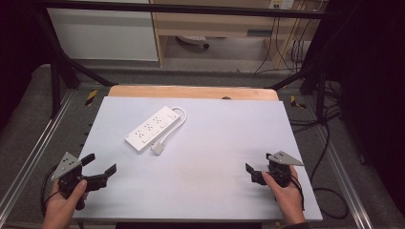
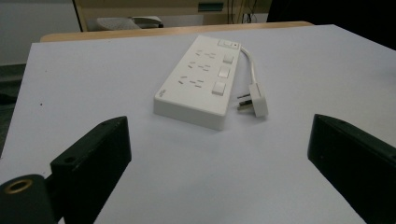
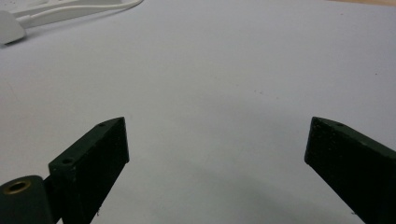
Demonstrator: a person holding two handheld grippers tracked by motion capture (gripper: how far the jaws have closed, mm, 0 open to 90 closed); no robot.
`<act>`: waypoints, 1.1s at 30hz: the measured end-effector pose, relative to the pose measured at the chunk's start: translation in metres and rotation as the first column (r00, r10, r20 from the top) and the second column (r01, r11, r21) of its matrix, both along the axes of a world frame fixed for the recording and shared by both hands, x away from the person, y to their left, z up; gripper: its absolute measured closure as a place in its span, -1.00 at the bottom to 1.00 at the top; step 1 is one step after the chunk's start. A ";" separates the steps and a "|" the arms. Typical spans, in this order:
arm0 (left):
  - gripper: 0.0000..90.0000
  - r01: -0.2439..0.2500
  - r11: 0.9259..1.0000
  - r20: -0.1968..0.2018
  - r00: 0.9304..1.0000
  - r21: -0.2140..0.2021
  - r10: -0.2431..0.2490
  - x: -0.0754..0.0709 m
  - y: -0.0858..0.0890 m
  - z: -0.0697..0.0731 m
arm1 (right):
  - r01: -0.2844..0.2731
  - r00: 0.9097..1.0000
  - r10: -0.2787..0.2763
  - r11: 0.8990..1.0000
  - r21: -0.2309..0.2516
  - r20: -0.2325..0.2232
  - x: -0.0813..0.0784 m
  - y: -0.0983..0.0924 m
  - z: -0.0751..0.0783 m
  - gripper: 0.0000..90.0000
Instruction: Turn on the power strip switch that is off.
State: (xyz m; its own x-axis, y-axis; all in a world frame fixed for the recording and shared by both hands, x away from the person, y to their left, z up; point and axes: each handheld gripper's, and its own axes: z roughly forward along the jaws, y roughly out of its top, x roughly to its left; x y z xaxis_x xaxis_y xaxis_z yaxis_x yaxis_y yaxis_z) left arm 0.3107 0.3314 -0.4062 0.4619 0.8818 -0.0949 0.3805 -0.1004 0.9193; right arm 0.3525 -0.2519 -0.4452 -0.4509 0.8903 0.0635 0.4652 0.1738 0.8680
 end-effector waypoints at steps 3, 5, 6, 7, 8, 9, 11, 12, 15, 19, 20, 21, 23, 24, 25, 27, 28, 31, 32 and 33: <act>-0.86 0.003 1.000 0.001 1.000 0.000 -0.003 0.000 -0.001 0.000 | 0.000 1.000 0.000 1.000 0.006 0.004 -0.002 -0.001 0.001 -0.86; -0.86 0.007 1.000 0.003 1.000 0.001 -0.007 0.000 -0.001 0.001 | 0.003 1.000 -0.003 1.000 0.005 0.005 -0.004 -0.002 0.001 -0.86; -0.86 0.006 1.000 0.005 1.000 -0.002 -0.006 0.000 -0.001 0.001 | 0.005 1.000 -0.005 1.000 0.011 0.002 -0.005 -0.002 0.001 -0.86; -0.86 0.006 1.000 0.005 1.000 -0.002 -0.006 0.000 -0.001 0.001 | 0.004 1.000 -0.004 1.000 0.007 0.000 -0.005 -0.002 0.001 -0.86; -0.86 0.007 1.000 0.005 1.000 -0.004 -0.007 0.000 -0.001 0.001 | 0.007 1.000 -0.007 1.000 0.010 0.001 -0.005 -0.001 0.001 -0.86; -0.86 0.005 1.000 0.005 1.000 -0.006 -0.005 0.000 -0.001 0.001 | 0.005 1.000 -0.005 1.000 0.010 0.000 -0.005 -0.001 0.001 -0.86; -0.86 0.003 1.000 0.007 1.000 -0.013 -0.003 0.001 -0.001 0.001 | -0.001 1.000 0.002 1.000 0.004 -0.006 -0.004 0.000 0.001 -0.86; -0.86 0.001 1.000 0.006 1.000 -0.015 -0.001 0.001 -0.001 0.001 | -0.005 1.000 0.005 1.000 0.002 -0.006 -0.004 0.001 0.001 -0.86; -0.86 -0.001 1.000 0.014 1.000 -0.017 0.001 0.001 -0.001 0.001 | -0.006 1.000 0.006 1.000 -0.003 -0.005 -0.004 0.002 0.000 -0.87; -0.85 -0.008 0.999 0.023 1.000 -0.039 0.009 0.002 -0.002 0.003 | -0.006 1.000 0.006 1.000 0.003 -0.006 -0.004 0.002 0.001 -0.88; -0.85 -0.008 0.999 0.023 1.000 -0.039 0.009 0.002 -0.002 0.003 | -0.007 1.000 0.007 1.000 0.002 -0.003 -0.004 0.002 0.001 -0.88; -0.85 -0.016 0.998 0.012 1.000 -0.053 0.016 0.003 -0.001 0.004 | -0.009 1.000 0.009 1.000 0.003 -0.004 -0.004 0.002 0.001 -0.88; -0.85 -0.016 0.998 0.011 1.000 -0.064 0.016 0.005 -0.001 0.005 | -0.014 1.000 0.014 1.000 0.002 -0.003 -0.005 0.003 0.001 -0.88; -0.85 -0.016 0.998 0.011 1.000 -0.064 0.016 0.005 -0.001 0.005 | -0.016 1.000 0.016 1.000 0.001 0.000 -0.005 0.003 0.001 -0.89; -0.85 -0.021 0.998 0.012 1.000 -0.065 0.021 0.007 0.000 0.008 | -0.019 1.000 0.019 1.000 0.000 0.000 -0.005 0.004 0.001 -0.89; -0.85 -0.018 0.998 0.014 1.000 -0.064 0.019 0.008 0.000 0.009 | -0.023 1.000 0.023 1.000 0.003 0.000 -0.005 0.005 0.002 -0.89; -0.85 -0.017 0.997 0.015 1.000 -0.075 0.018 0.010 0.000 0.012 | -0.024 1.000 0.024 1.000 0.005 0.000 -0.005 0.005 0.002 -0.89; -0.84 -0.014 0.997 0.019 1.000 -0.074 0.015 0.012 0.000 0.016 | -0.025 1.000 0.025 1.000 0.005 0.000 -0.005 0.006 0.002 -0.89; -0.85 -0.010 0.998 0.028 1.000 -0.063 0.012 0.016 0.000 0.019 | -0.023 1.000 0.023 1.000 0.003 0.000 -0.005 0.006 0.002 -0.90; -0.84 -0.010 0.998 0.028 1.000 -0.063 0.012 0.016 0.000 0.019 | -0.020 1.000 0.020 1.000 0.005 -0.002 -0.005 0.005 0.002 -0.90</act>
State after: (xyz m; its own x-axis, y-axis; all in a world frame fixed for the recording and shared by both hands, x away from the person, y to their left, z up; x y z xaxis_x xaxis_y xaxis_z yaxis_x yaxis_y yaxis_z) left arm 0.3264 0.3318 -0.3869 0.4558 0.8794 -0.1378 0.3554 -0.0378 0.9340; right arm 0.3476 -0.2464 -0.4431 -0.4688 0.8806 0.0685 0.4633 0.1791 0.8679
